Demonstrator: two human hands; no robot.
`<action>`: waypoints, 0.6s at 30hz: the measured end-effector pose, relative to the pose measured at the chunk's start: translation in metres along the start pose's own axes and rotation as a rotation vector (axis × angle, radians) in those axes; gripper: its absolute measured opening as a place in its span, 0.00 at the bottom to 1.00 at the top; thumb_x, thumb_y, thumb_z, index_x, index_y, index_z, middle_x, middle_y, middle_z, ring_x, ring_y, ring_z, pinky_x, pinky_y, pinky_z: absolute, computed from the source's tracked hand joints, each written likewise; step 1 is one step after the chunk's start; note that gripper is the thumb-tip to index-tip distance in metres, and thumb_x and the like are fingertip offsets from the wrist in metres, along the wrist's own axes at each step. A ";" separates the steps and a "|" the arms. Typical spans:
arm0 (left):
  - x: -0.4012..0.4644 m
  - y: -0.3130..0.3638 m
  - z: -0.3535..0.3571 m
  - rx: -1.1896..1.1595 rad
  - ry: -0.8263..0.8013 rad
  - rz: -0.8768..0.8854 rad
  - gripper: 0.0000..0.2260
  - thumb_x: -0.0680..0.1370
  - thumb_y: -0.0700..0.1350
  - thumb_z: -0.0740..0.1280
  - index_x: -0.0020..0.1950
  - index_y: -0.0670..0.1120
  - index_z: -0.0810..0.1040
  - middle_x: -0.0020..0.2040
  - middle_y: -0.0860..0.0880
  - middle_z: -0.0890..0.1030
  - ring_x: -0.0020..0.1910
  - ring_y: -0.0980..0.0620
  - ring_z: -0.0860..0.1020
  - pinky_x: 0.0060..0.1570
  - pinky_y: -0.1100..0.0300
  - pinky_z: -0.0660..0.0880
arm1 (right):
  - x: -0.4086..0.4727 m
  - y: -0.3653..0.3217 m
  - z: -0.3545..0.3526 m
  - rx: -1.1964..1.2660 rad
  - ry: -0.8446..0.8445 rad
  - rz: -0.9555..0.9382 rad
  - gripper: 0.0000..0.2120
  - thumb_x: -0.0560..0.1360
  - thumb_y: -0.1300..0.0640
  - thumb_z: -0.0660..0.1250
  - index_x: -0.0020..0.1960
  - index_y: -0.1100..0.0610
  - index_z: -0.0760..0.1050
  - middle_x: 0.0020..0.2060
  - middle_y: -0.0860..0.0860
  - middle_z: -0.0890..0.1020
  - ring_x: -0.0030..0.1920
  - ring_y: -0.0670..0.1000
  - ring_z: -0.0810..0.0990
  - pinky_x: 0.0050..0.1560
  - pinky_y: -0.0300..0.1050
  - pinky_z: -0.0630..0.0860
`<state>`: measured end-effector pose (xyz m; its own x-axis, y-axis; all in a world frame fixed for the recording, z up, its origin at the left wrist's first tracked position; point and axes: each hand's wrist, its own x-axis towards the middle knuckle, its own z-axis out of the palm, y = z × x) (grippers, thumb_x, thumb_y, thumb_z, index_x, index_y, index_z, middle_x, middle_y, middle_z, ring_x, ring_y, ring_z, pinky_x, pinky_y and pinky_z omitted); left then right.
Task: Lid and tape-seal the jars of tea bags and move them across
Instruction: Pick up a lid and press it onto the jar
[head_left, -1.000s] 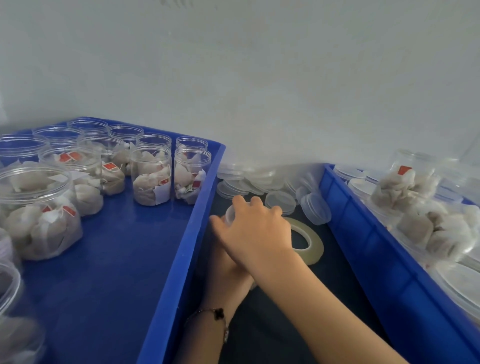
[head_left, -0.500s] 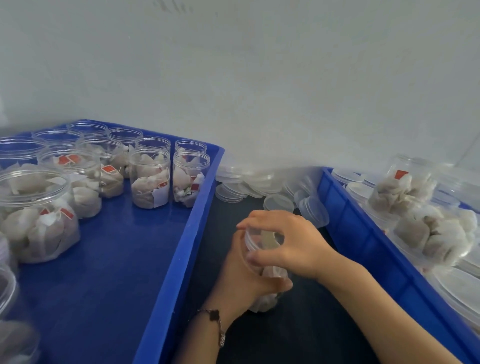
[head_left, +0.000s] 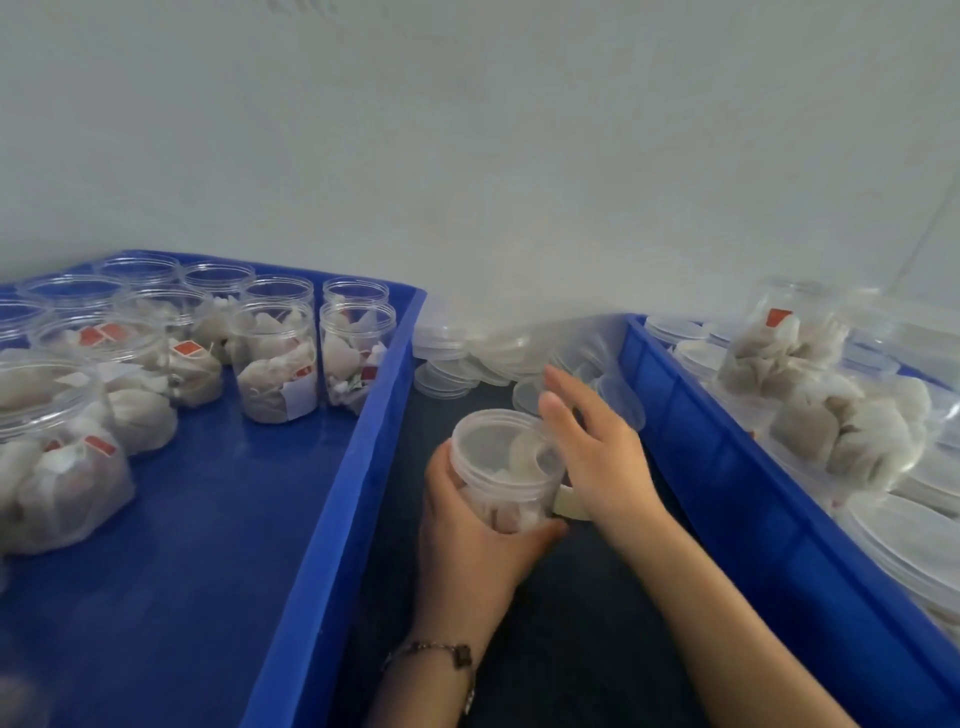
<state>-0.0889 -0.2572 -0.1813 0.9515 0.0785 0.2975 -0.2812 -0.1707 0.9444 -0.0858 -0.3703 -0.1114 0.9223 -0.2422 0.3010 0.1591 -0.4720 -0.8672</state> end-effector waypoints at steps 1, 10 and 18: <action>0.000 -0.002 -0.001 0.003 0.004 0.023 0.47 0.49 0.56 0.79 0.64 0.61 0.60 0.55 0.68 0.67 0.59 0.63 0.68 0.51 0.74 0.64 | 0.003 0.010 -0.008 -0.125 -0.048 0.022 0.16 0.78 0.43 0.59 0.66 0.40 0.70 0.67 0.40 0.71 0.68 0.40 0.67 0.67 0.46 0.64; 0.002 0.000 -0.012 0.262 0.074 0.093 0.52 0.48 0.67 0.72 0.70 0.55 0.62 0.55 0.60 0.62 0.57 0.61 0.61 0.54 0.61 0.63 | -0.017 0.091 -0.028 -0.691 -0.183 0.034 0.22 0.73 0.41 0.67 0.63 0.49 0.73 0.60 0.43 0.74 0.63 0.46 0.70 0.59 0.43 0.70; 0.003 -0.005 -0.014 0.172 0.022 0.094 0.48 0.62 0.69 0.65 0.74 0.61 0.41 0.75 0.52 0.58 0.72 0.53 0.61 0.64 0.60 0.60 | -0.043 0.070 -0.038 -0.440 0.131 0.006 0.19 0.68 0.33 0.56 0.41 0.46 0.74 0.35 0.44 0.77 0.36 0.43 0.76 0.39 0.48 0.77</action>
<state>-0.0863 -0.2427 -0.1829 0.9186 0.0754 0.3879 -0.3413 -0.3434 0.8750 -0.1280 -0.4248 -0.1699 0.8659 -0.3378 0.3690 -0.0365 -0.7783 -0.6269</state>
